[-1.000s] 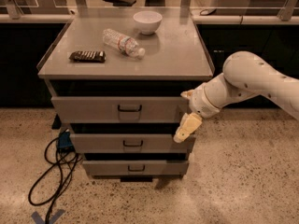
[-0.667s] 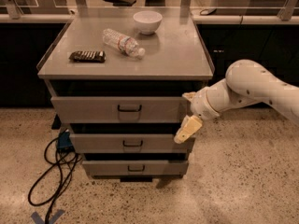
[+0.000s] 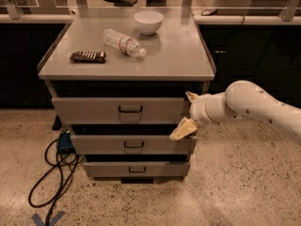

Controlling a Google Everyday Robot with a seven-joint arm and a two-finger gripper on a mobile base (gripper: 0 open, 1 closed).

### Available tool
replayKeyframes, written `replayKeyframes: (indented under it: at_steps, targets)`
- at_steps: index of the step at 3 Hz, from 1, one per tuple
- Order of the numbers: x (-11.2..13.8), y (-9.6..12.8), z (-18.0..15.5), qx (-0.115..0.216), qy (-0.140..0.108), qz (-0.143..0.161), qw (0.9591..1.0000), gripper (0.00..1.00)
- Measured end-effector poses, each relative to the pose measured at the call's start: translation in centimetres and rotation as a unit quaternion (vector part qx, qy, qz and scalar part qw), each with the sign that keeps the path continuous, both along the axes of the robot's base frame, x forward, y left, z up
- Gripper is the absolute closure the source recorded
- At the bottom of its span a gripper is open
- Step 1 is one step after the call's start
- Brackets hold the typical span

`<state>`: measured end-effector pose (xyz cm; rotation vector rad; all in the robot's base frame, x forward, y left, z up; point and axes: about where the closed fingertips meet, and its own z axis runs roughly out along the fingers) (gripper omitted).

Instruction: Open top drawer

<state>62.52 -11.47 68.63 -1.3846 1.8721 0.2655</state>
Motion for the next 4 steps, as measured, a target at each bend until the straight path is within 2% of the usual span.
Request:
replayKeyframes:
  at_steps: [1, 2, 3, 4]
  targets:
    - [1.5, -0.1, 0.7, 0.004, -0.022, -0.014, 0.9997, 0.00]
    - [2.7, 1.2, -0.7, -0.002, 0.007, 0.018, 0.9998, 0.00]
    - [4.1, 3.4, -2.8, -0.024, 0.050, 0.058, 0.9967, 0.00]
    - [3.9, 4.0, -2.8, -0.024, 0.055, 0.067, 0.9959, 0.00]
